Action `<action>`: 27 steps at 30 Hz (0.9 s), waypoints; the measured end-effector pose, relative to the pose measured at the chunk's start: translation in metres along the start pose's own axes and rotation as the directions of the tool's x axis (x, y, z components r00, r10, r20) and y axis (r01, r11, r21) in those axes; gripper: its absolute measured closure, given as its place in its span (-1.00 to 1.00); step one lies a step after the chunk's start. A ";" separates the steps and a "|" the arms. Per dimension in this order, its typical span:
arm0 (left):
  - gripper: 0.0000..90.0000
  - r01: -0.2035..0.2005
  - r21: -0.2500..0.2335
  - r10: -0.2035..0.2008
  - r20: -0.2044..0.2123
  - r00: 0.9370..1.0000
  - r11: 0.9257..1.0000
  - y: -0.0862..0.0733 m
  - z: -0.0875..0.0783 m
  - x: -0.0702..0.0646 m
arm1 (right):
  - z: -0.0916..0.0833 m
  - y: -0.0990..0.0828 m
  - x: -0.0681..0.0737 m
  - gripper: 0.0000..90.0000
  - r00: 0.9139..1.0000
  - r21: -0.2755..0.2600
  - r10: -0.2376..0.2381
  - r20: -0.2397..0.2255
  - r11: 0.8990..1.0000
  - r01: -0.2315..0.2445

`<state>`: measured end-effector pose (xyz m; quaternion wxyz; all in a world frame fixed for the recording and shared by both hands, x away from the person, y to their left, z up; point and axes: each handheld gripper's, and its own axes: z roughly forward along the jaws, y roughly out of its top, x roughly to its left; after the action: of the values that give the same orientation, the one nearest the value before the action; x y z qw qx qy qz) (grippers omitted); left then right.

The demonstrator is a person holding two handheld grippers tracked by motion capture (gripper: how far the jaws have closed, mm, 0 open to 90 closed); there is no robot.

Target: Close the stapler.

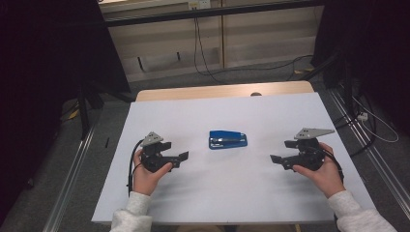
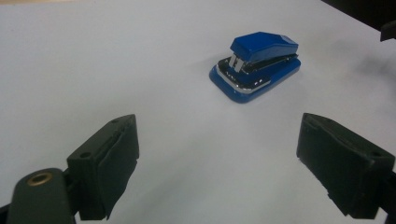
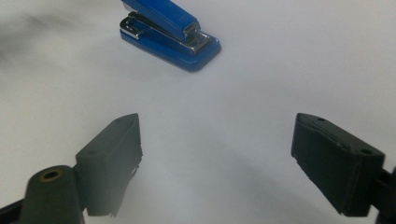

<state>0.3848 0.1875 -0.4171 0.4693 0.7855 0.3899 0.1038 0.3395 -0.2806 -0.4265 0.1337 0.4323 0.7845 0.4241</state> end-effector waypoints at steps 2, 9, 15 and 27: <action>-0.73 -0.011 0.004 0.011 0.006 1.000 1.000 -0.003 -0.006 0.000 | -0.003 -0.003 0.002 -0.70 1.000 0.011 0.001 -0.006 1.000 -0.001; -0.76 -0.023 -0.007 0.023 0.002 1.000 1.000 -0.014 -0.026 0.003 | -0.013 -0.010 0.004 -0.75 1.000 0.001 -0.004 -0.007 1.000 0.004; -0.76 -0.019 -0.005 0.019 -0.009 1.000 1.000 -0.023 -0.038 0.006 | -0.019 -0.017 0.007 -0.76 1.000 0.013 -0.005 -0.008 1.000 0.005; -0.76 -0.039 0.006 0.039 -0.017 0.999 0.999 -0.033 -0.052 0.005 | -0.029 -0.029 0.012 -0.78 1.000 0.010 0.002 -0.016 1.000 -0.002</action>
<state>0.3440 0.2340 -0.4167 0.4619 0.7932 0.3788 0.1185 0.2996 -0.2951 -0.4295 0.1249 0.4305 0.7872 0.4236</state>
